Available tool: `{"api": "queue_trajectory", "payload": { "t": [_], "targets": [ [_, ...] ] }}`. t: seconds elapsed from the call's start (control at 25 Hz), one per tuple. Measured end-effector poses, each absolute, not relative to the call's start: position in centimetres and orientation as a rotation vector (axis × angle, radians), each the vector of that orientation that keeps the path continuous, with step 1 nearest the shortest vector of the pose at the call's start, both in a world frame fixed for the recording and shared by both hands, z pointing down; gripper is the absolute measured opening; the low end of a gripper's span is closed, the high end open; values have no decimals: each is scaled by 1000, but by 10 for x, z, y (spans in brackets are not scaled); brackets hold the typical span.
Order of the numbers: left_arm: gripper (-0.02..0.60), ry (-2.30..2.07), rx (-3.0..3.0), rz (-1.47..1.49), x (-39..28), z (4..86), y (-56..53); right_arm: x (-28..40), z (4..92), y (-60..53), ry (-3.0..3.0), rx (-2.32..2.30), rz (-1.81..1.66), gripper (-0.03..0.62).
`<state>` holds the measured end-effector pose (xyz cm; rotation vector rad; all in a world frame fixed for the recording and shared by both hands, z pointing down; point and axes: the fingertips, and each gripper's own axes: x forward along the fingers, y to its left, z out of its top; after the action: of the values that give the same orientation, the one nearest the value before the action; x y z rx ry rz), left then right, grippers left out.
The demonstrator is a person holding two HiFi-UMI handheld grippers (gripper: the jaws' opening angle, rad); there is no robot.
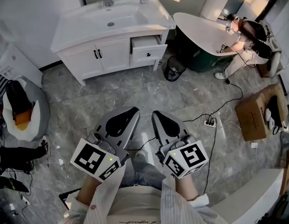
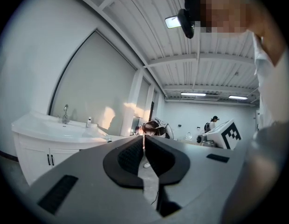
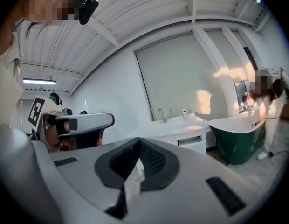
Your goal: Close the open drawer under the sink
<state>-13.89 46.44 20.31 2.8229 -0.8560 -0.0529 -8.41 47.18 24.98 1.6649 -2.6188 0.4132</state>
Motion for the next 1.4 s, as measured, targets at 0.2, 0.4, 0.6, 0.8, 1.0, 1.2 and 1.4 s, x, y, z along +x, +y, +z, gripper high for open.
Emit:
{"api": "queue_trajectory", "payload": {
  "t": [0.2,0.4,0.6,0.8,1.0,1.2,1.4],
  "targets": [
    [25,-915,2792,-52,-145,207,465,-77,260,476,-2619,1646,446,9],
    [25,-942,2771,-60,-147,210,448,-75,268,462,-2608,1623,455,9],
    [25,-913,2777,-67,-141,212,413,-70,273,430,-2590,1641,468,9],
    [25,-826,2807,-56,-127,214,359,-63,285,380,-2543,1692,507,9],
    [25,-762,2835,-43,-119,208,300,-57,280,322,-2503,1737,501,9],
    [25,-724,2850,-42,-121,208,250,-57,282,272,-2472,1775,499,9],
    [25,-690,2870,-45,-129,208,215,-66,281,238,-2451,1813,492,9]
  ]
}}
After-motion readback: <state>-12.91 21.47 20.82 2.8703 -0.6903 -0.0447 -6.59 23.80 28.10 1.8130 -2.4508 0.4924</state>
